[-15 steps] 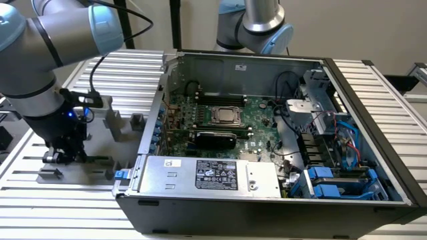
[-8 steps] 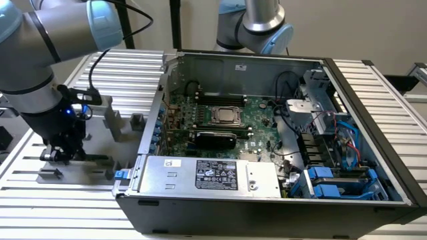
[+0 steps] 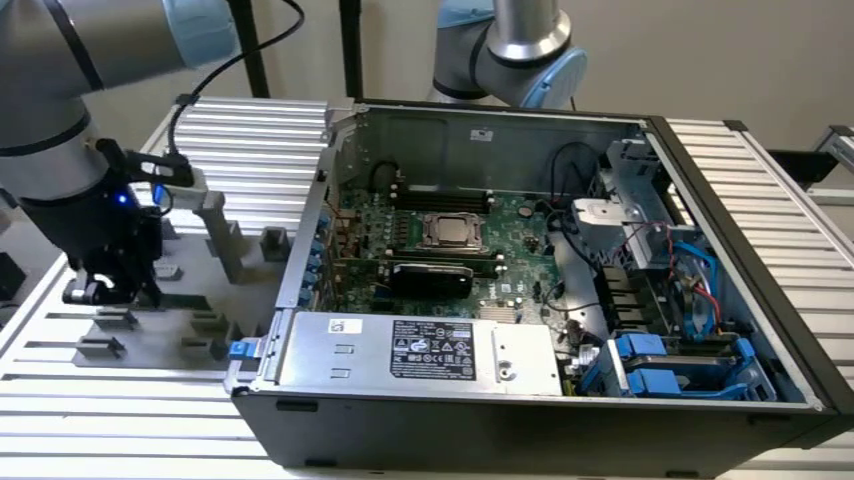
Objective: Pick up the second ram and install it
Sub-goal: 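Pick up the second ram and move it above second insertion slot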
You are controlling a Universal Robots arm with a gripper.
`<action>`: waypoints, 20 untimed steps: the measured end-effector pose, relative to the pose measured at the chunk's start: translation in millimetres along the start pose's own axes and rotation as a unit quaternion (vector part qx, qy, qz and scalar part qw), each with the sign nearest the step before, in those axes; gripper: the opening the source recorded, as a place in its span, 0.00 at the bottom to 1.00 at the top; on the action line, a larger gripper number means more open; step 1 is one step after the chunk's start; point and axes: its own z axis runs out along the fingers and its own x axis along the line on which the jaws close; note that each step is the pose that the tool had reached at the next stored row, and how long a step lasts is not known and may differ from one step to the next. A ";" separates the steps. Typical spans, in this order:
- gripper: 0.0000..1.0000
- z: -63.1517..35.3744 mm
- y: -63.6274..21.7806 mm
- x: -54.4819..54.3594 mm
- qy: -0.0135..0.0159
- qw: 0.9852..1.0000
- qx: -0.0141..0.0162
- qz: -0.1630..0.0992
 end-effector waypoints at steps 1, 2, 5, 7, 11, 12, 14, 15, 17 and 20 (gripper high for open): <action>0.00 -4.5 0.0 0.0 0.000 1.000 0.000 0.000; 0.00 -9.0 0.0 0.0 0.000 1.000 0.000 0.000; 0.00 -22.8 0.1 0.0 0.000 1.000 0.000 0.000; 0.00 -31.7 0.2 0.0 0.000 1.000 0.000 0.000; 0.00 -49.9 0.2 0.0 0.000 1.000 0.000 0.000; 0.00 -54.3 0.2 -0.1 0.000 1.000 0.000 0.000; 0.00 -63.2 -0.1 -0.2 0.000 1.000 0.000 0.000; 0.00 -68.2 -0.7 -0.2 0.000 1.000 0.000 0.000; 0.00 -77.1 -2.4 -0.5 0.000 1.000 0.000 0.000; 0.00 -90.4 -7.3 -0.9 0.000 1.000 0.000 0.000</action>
